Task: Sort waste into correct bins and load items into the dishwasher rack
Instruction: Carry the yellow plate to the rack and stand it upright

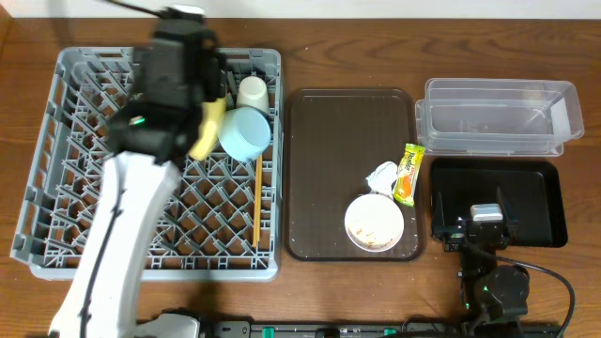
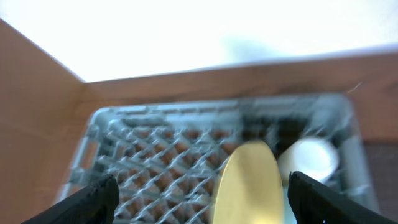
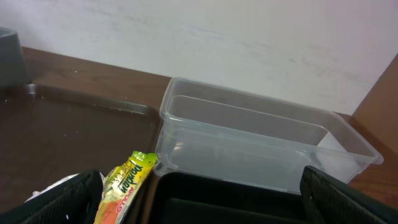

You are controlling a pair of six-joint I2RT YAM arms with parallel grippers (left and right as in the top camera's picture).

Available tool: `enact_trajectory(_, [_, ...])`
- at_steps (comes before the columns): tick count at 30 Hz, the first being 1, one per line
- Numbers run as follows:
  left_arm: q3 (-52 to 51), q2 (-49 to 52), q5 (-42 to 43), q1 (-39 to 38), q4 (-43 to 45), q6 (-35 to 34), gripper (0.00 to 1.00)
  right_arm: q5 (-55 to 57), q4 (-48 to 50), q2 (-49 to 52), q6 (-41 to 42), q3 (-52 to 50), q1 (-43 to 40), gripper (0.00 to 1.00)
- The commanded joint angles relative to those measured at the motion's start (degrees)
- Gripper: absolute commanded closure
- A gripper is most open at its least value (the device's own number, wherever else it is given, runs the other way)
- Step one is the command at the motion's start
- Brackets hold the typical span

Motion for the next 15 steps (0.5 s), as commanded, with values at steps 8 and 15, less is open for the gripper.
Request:
enact_trajectory(8, [1.88, -4.13, 44.5, 26.43, -3.61, -21.14, 0.08, -0.2, -0.22, 0.07, -0.57, -0.07, -0.26, 0.01])
enact_trajectory(15, [1.7, -3.85, 44.52, 37.97, -8.46, -21.16, 0.08, -0.2, -0.22, 0.07, -0.57, -0.07, -0.26, 0.01])
